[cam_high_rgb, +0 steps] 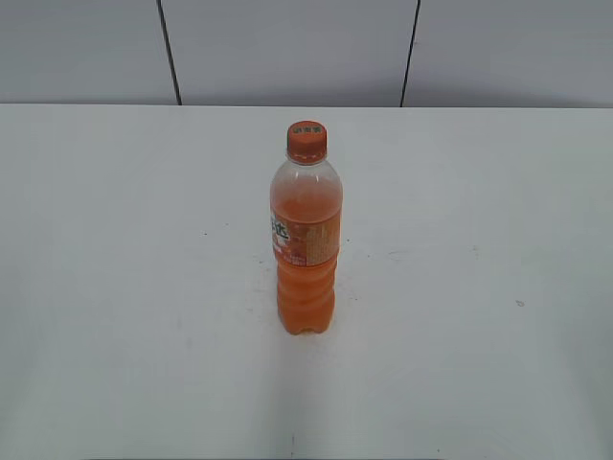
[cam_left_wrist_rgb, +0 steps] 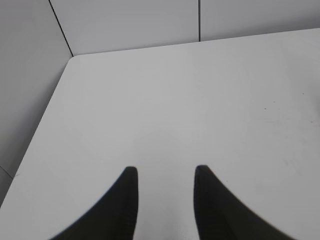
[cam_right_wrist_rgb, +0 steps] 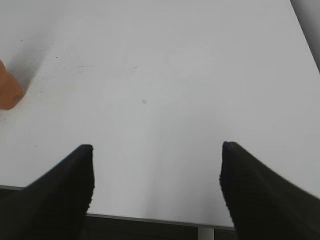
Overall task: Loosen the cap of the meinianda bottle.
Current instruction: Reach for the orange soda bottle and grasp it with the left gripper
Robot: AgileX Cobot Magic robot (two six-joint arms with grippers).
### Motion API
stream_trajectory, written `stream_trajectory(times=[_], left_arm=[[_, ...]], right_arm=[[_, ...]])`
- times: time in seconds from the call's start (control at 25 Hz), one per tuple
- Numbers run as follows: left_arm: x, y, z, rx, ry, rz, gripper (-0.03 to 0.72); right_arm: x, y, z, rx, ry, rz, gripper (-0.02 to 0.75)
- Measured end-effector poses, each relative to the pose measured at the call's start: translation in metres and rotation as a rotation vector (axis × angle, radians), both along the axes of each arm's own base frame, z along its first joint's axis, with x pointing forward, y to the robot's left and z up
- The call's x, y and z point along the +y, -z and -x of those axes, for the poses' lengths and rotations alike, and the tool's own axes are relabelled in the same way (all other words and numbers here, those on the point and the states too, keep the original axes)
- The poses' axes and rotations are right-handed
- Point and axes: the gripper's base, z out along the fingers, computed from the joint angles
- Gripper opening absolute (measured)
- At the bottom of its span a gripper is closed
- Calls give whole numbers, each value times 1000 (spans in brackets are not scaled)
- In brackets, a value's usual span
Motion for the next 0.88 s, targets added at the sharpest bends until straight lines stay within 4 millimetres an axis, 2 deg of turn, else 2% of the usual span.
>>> stream_trajectory(times=[0.52,0.6,0.8,0.88], left_arm=[[0,0,0,0,0,0,242],[0,0,0,0,0,0,265],[0,0,0,0,0,0,407],[0,0,0,0,0,0,434]], right_arm=[[0,0,0,0,0,0,588],[0,0,0,0,0,0,588],[0,0,0,0,0,0,588],[0,0,0,0,0,0,588]])
